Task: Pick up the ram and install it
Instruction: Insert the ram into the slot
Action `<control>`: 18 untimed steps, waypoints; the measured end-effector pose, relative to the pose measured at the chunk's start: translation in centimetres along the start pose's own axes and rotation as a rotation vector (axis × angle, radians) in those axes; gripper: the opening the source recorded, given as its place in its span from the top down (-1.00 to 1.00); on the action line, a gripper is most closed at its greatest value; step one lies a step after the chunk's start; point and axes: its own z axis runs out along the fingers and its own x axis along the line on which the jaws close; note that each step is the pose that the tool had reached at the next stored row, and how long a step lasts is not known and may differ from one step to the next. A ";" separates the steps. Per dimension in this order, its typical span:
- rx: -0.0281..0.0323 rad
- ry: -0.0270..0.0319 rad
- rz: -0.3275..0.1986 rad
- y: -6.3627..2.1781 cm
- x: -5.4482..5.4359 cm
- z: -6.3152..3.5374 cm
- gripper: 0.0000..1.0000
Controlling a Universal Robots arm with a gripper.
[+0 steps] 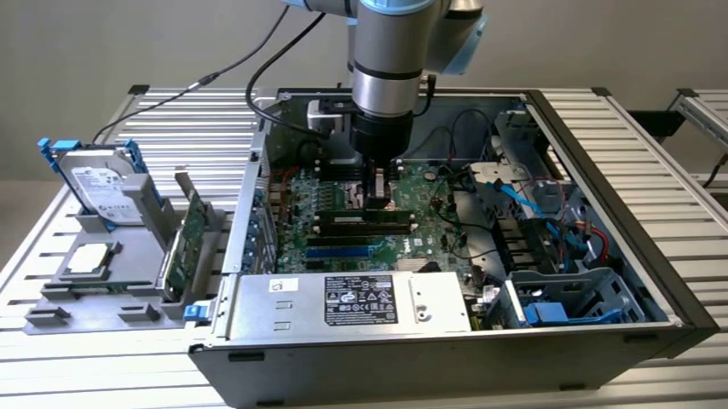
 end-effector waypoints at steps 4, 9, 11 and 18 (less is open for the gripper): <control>0.0026 0.0006 0.000 0.00 0.0 0.01 0.74; 0.0053 0.0034 0.001 -0.01 0.0 0.16 0.74; 0.0062 0.0044 0.001 -0.01 0.0 0.28 0.74; 0.0066 0.0051 0.001 0.09 0.0 0.37 0.74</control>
